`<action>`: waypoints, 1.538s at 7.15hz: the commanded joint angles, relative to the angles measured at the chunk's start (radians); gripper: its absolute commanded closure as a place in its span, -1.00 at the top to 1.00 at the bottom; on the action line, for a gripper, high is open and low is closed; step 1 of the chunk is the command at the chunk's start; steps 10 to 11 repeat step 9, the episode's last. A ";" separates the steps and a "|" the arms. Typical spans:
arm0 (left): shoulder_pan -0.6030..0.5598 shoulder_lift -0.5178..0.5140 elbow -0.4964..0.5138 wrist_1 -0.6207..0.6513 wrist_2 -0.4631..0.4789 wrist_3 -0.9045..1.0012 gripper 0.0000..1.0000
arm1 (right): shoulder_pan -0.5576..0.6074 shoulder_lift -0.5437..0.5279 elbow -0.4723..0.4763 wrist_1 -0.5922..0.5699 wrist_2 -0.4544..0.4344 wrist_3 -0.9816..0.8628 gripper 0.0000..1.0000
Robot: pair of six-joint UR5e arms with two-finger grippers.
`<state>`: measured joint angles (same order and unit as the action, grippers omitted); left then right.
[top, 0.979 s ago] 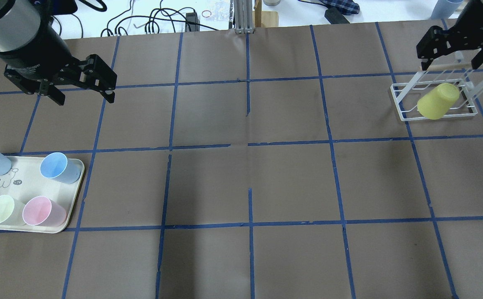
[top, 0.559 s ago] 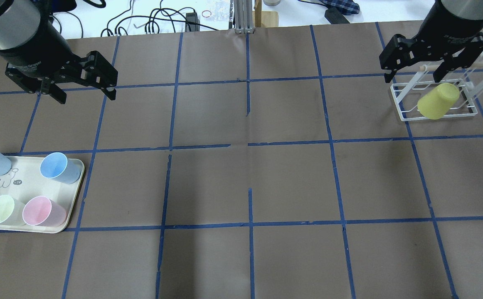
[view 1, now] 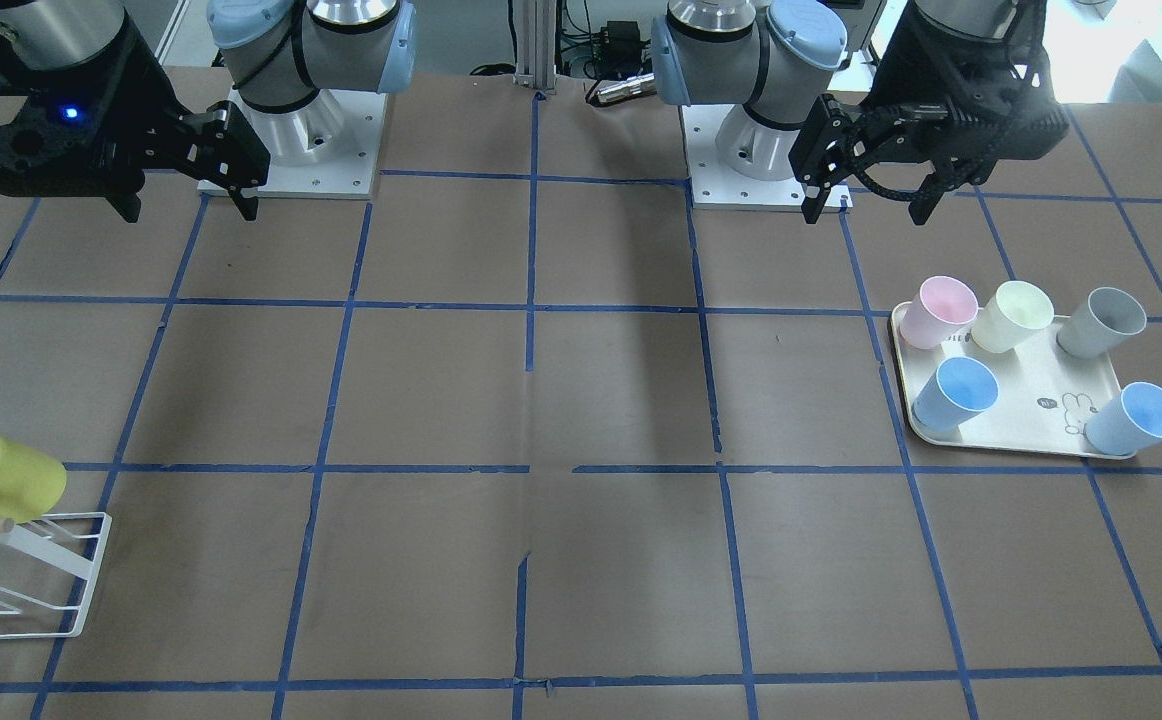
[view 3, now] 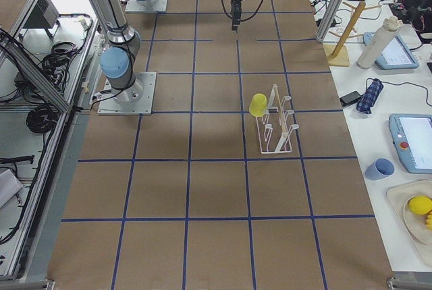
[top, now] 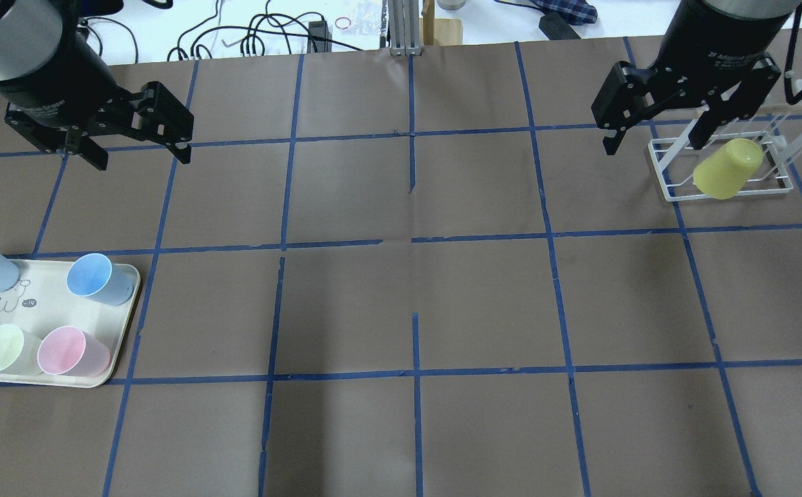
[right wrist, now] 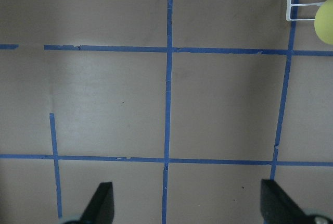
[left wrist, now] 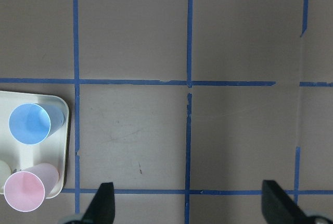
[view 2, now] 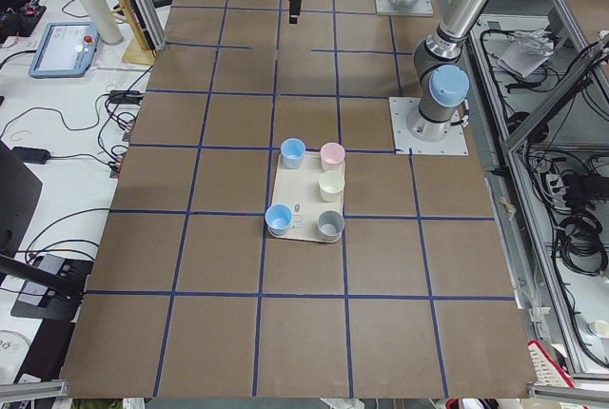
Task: Transfer IKEA cup to right arm and place on rack
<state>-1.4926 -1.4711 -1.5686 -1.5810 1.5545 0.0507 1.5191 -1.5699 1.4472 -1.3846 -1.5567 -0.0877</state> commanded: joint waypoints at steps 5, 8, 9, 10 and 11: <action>0.000 -0.003 -0.001 0.002 -0.002 0.000 1.00 | 0.042 0.008 -0.007 -0.096 0.015 0.019 1.00; 0.000 -0.005 -0.001 0.002 -0.002 -0.002 1.00 | 0.069 0.025 -0.019 -0.103 0.004 0.037 1.00; 0.000 -0.005 -0.001 0.002 -0.002 -0.002 1.00 | 0.069 0.024 -0.019 -0.102 0.003 0.037 1.00; 0.000 -0.005 -0.001 0.002 -0.002 -0.002 1.00 | 0.069 0.024 -0.019 -0.102 0.003 0.037 1.00; 0.000 -0.005 -0.001 0.002 -0.002 -0.002 1.00 | 0.069 0.024 -0.019 -0.102 0.003 0.037 1.00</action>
